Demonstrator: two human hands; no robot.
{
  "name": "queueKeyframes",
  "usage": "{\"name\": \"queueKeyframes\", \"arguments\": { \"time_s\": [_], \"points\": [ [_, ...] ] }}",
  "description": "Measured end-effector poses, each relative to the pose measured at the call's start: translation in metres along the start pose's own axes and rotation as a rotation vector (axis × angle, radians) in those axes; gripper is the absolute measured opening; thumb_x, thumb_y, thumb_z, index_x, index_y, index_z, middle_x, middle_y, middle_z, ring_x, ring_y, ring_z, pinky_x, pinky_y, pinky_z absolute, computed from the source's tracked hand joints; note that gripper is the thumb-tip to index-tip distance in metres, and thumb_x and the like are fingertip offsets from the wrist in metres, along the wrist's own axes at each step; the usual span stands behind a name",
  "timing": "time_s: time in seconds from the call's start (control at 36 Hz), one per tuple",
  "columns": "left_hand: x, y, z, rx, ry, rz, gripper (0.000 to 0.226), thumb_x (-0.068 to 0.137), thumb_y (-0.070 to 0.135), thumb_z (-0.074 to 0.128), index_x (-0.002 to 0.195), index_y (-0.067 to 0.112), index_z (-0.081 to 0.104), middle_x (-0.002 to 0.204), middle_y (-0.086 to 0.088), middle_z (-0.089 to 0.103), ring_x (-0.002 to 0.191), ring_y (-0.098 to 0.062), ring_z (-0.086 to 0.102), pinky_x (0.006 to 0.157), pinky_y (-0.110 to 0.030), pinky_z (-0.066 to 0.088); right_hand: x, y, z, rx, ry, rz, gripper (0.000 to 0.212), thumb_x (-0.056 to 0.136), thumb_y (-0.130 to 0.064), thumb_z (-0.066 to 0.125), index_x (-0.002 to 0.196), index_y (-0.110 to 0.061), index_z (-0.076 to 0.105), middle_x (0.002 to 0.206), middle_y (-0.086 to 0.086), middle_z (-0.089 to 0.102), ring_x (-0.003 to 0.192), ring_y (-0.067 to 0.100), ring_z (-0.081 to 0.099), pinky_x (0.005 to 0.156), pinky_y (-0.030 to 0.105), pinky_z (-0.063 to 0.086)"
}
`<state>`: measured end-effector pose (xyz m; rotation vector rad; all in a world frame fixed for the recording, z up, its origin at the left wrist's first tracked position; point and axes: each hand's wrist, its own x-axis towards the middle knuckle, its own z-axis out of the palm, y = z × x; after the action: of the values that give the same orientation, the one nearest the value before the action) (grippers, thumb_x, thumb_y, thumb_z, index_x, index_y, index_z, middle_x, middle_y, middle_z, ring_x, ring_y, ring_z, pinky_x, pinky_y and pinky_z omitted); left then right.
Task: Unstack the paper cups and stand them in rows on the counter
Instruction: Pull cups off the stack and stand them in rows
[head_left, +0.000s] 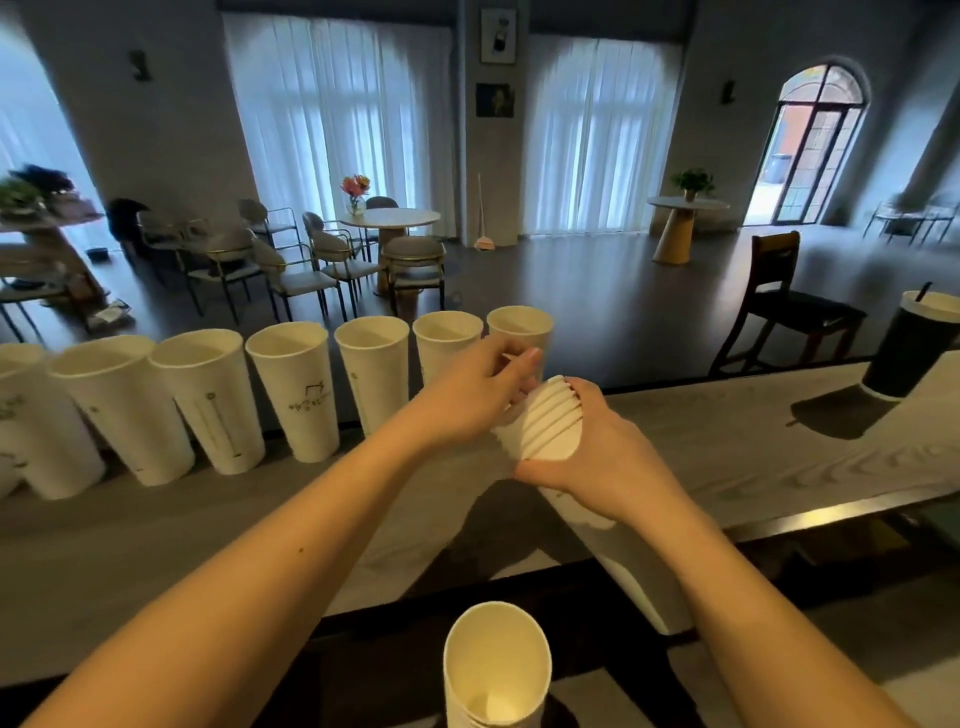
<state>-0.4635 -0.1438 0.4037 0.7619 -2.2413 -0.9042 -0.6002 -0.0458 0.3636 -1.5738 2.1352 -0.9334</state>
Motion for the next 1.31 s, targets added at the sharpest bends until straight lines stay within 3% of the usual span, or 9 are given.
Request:
{"name": "queueKeyframes", "arguments": {
  "time_s": [0.11,0.33,0.47,0.56,0.67,0.83,0.97,1.11,1.31],
  "points": [
    [-0.036,-0.003,-0.021,0.017,0.008,-0.03,0.034,0.102,0.039,0.041,0.104,0.016,0.065,0.09,0.002,0.067,0.081,-0.011,0.062,0.071,-0.027,0.048,-0.013,-0.029,0.013,0.008,-0.042,-0.043,0.097,0.057,-0.058,0.083,0.136,-0.043,0.028,0.118,-0.011,0.059,0.105,0.016,0.058,0.088,0.045,0.054],
    [-0.122,-0.021,-0.079,0.067,0.034,-0.136,0.026,0.103,0.033,0.042,0.09,0.023,0.062,0.076,0.005,0.06,0.062,0.006,0.05,0.056,-0.01,0.038,-0.041,-0.099,0.066,-0.004,-0.151,-0.172,0.094,0.065,-0.051,0.083,0.141,-0.038,0.029,0.12,-0.01,0.059,0.107,0.016,0.058,0.09,0.045,0.054],
    [-0.176,-0.044,-0.128,0.046,0.05,-0.213,0.033,0.103,0.034,0.04,0.094,0.016,0.066,0.084,-0.002,0.066,0.076,-0.01,0.059,0.069,-0.025,0.043,-0.053,-0.146,0.118,0.001,-0.199,-0.178,0.108,0.059,-0.059,0.083,0.142,-0.031,0.022,0.121,-0.005,0.058,0.106,0.018,0.059,0.088,0.046,0.055],
    [-0.203,-0.056,-0.157,0.026,0.053,-0.252,0.035,0.103,0.033,0.041,0.086,0.014,0.064,0.073,0.005,0.059,0.065,-0.001,0.052,0.064,-0.021,0.039,-0.061,-0.173,0.143,-0.002,-0.245,-0.186,0.099,0.058,-0.061,0.083,0.135,-0.028,0.031,0.114,-0.008,0.06,0.099,0.014,0.06,0.083,0.043,0.056],
    [-0.246,-0.077,-0.21,-0.057,0.039,-0.311,0.036,0.102,0.031,0.042,0.071,0.019,0.055,0.069,0.001,0.047,0.067,-0.011,0.043,0.068,-0.032,0.034,-0.074,-0.222,0.182,-0.005,-0.29,-0.262,0.087,0.058,-0.061,0.082,0.129,-0.032,0.041,0.105,-0.015,0.059,0.096,0.008,0.058,0.081,0.038,0.055],
    [-0.307,-0.11,-0.287,-0.159,0.051,-0.404,0.031,0.102,0.031,0.046,0.104,0.017,0.074,0.104,-0.006,0.072,0.093,-0.012,0.062,0.087,-0.03,0.043,-0.089,-0.294,0.242,-0.026,-0.36,-0.324,0.093,0.058,-0.065,0.078,0.137,-0.035,0.04,0.116,-0.013,0.061,0.104,0.013,0.059,0.087,0.042,0.055],
    [-0.341,-0.128,-0.329,-0.187,0.075,-0.433,0.031,0.102,0.027,0.047,0.103,0.014,0.075,0.097,0.0,0.075,0.083,-0.001,0.063,0.08,-0.026,0.043,-0.093,-0.337,0.282,-0.054,-0.398,-0.328,0.096,0.058,-0.067,0.079,0.139,-0.036,0.037,0.121,-0.01,0.06,0.108,0.016,0.058,0.09,0.044,0.054],
    [-0.377,-0.15,-0.369,-0.171,0.101,-0.486,0.03,0.1,0.033,0.05,0.1,0.019,0.077,0.102,-0.006,0.074,0.094,-0.016,0.064,0.096,-0.043,0.044,-0.101,-0.376,0.323,-0.069,-0.437,-0.341,0.101,0.06,-0.065,0.08,0.142,-0.034,0.031,0.118,-0.011,0.056,0.107,0.014,0.057,0.089,0.041,0.054],
    [-0.408,-0.17,-0.404,-0.121,0.233,-0.529,0.017,0.092,0.028,0.064,0.104,0.022,0.075,0.097,0.004,0.076,0.098,-0.016,0.068,0.097,-0.041,0.05,-0.111,-0.407,0.364,-0.096,-0.423,-0.373,0.096,0.058,-0.063,0.082,0.137,-0.038,0.033,0.118,-0.01,0.057,0.103,0.014,0.058,0.084,0.043,0.055]
  ]
}}
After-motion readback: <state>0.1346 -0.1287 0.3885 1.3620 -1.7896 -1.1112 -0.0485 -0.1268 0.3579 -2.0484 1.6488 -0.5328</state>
